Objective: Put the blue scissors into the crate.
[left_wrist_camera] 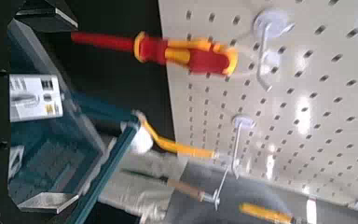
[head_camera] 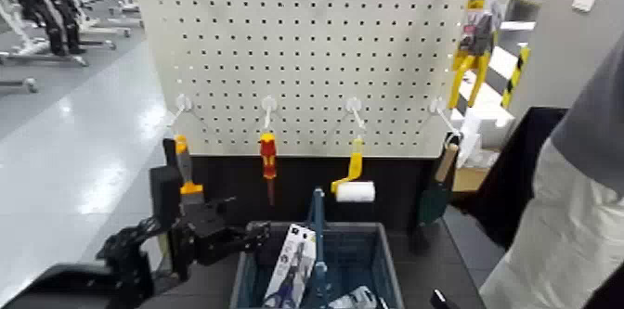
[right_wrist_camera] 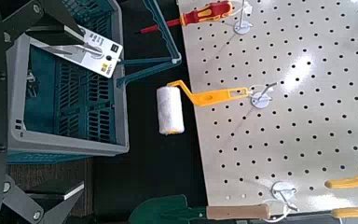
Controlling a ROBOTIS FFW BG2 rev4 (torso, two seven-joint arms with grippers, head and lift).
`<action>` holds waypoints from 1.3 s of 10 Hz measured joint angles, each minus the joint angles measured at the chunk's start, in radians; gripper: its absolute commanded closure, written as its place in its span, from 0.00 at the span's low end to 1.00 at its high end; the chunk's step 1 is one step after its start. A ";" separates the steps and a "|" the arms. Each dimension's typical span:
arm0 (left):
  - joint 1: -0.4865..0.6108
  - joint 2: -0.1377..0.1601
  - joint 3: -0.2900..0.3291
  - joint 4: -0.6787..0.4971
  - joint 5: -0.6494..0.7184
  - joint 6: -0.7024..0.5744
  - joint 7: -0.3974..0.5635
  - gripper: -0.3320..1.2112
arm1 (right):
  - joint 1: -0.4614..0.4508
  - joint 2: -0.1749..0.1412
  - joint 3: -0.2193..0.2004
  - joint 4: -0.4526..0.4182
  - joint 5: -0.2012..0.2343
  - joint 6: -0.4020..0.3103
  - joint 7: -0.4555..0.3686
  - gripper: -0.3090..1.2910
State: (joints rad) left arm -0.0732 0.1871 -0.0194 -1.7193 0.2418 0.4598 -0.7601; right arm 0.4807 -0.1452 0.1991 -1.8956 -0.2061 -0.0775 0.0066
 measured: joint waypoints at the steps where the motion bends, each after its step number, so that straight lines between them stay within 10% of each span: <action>1: 0.068 -0.003 0.022 -0.064 -0.001 -0.044 0.092 0.18 | 0.004 0.001 0.003 -0.011 0.009 0.015 -0.022 0.32; 3: 0.223 -0.011 0.036 -0.155 -0.028 -0.173 0.289 0.24 | 0.012 0.001 0.004 -0.022 0.017 0.026 -0.035 0.31; 8: 0.490 -0.175 0.097 -0.150 -0.160 -0.449 0.391 0.28 | 0.035 0.003 -0.003 -0.015 0.033 -0.023 -0.067 0.30; 13: 0.583 -0.186 0.106 -0.141 -0.240 -0.652 0.517 0.31 | 0.062 -0.004 0.000 -0.029 0.094 -0.066 -0.120 0.31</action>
State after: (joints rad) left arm 0.5100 0.0015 0.0864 -1.8602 0.0022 -0.1924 -0.2431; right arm 0.5431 -0.1495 0.1995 -1.9241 -0.1120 -0.1433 -0.1134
